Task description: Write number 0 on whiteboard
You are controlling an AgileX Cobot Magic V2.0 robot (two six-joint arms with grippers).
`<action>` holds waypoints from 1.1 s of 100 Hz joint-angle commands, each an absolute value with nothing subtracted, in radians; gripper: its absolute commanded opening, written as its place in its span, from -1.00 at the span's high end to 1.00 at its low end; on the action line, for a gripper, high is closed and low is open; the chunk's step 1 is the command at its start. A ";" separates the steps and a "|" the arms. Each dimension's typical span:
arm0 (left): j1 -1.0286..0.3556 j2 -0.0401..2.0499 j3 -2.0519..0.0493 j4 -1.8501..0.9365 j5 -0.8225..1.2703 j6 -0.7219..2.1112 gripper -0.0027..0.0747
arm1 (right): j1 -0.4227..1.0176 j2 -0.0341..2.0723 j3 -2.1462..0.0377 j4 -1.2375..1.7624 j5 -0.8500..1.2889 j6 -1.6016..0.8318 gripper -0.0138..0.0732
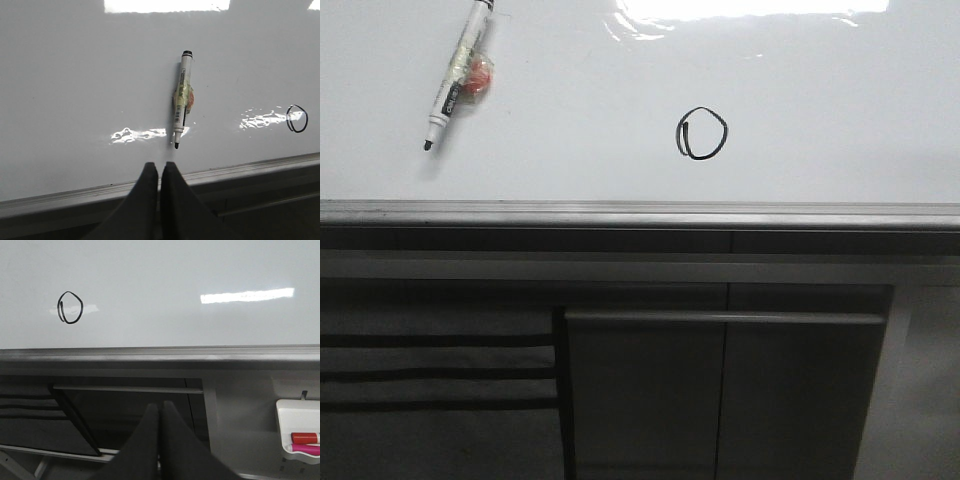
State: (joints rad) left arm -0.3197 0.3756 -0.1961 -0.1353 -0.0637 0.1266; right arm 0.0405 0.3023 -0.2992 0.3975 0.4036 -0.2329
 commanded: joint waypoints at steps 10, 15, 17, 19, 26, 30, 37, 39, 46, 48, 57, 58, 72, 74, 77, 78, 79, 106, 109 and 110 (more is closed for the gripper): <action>-0.200 0.252 -0.154 -0.122 -0.156 0.117 0.98 | 0.036 0.308 -0.324 0.413 0.325 -0.234 0.85; -0.172 0.204 -0.121 -0.122 -0.156 0.117 0.98 | 0.036 0.308 -0.324 0.413 0.325 -0.234 0.85; -0.163 0.184 -0.106 -0.122 -0.156 0.117 0.98 | 0.036 0.308 -0.324 0.413 0.325 -0.234 0.85; -0.156 0.164 -0.091 -0.122 -0.156 0.117 0.98 | 0.036 0.308 -0.324 0.413 0.325 -0.234 0.85; -0.147 0.099 -0.043 -0.122 -0.156 0.117 0.98 | 0.036 0.308 -0.324 0.413 0.325 -0.234 0.85; -0.147 0.068 -0.015 -0.122 -0.156 0.117 0.98 | 0.036 0.308 -0.324 0.413 0.325 -0.234 0.85; -0.147 0.008 0.024 -0.122 -0.156 0.117 0.98 | 0.036 0.308 -0.324 0.413 0.325 -0.234 0.85; -0.147 -0.011 0.024 -0.122 -0.127 0.117 0.98 | 0.036 0.308 -0.324 0.413 0.325 -0.234 0.85; -0.147 -0.031 0.020 -0.122 -0.071 0.117 0.98 | 0.036 0.308 -0.324 0.413 0.323 -0.234 0.85; -0.147 -0.029 0.020 -0.122 -0.055 0.117 0.98 | 0.036 0.308 -0.324 0.413 0.325 -0.234 0.85; -0.147 -0.029 0.020 -0.122 -0.026 0.117 0.98 | 0.036 0.308 -0.324 0.413 0.323 -0.234 0.85; -0.147 -0.027 0.020 -0.122 -0.026 0.117 0.98 | 0.036 0.308 -0.324 0.413 0.323 -0.234 0.85; -0.147 -0.025 0.020 -0.122 -0.026 0.117 0.98 | 0.036 0.308 -0.324 0.413 0.323 -0.234 0.85; -0.147 -0.025 0.020 -0.122 -0.026 0.117 0.98 | 0.036 0.308 -0.324 0.413 0.323 -0.234 0.85; -0.147 -0.025 0.020 -0.122 -0.026 0.117 0.98 | 0.036 0.308 -0.324 0.413 0.323 -0.234 0.85; -0.147 -0.025 0.020 -0.122 -0.026 0.117 0.98 | 0.036 0.308 -0.324 0.413 0.323 -0.234 0.85; -0.147 -0.025 0.020 -0.122 -0.026 0.117 0.98 | 0.036 0.308 -0.324 0.413 0.323 -0.234 0.85; -0.147 -0.025 0.020 -0.122 -0.026 0.117 0.98 | 0.036 0.308 -0.324 0.413 0.323 -0.234 0.85; -0.147 -0.025 0.020 -0.122 -0.026 0.117 0.98 | 0.036 0.308 -0.324 0.413 0.323 -0.234 0.85; -0.147 -0.025 0.020 -0.122 -0.026 0.117 0.98 | 0.036 0.308 -0.324 0.413 0.323 -0.234 0.85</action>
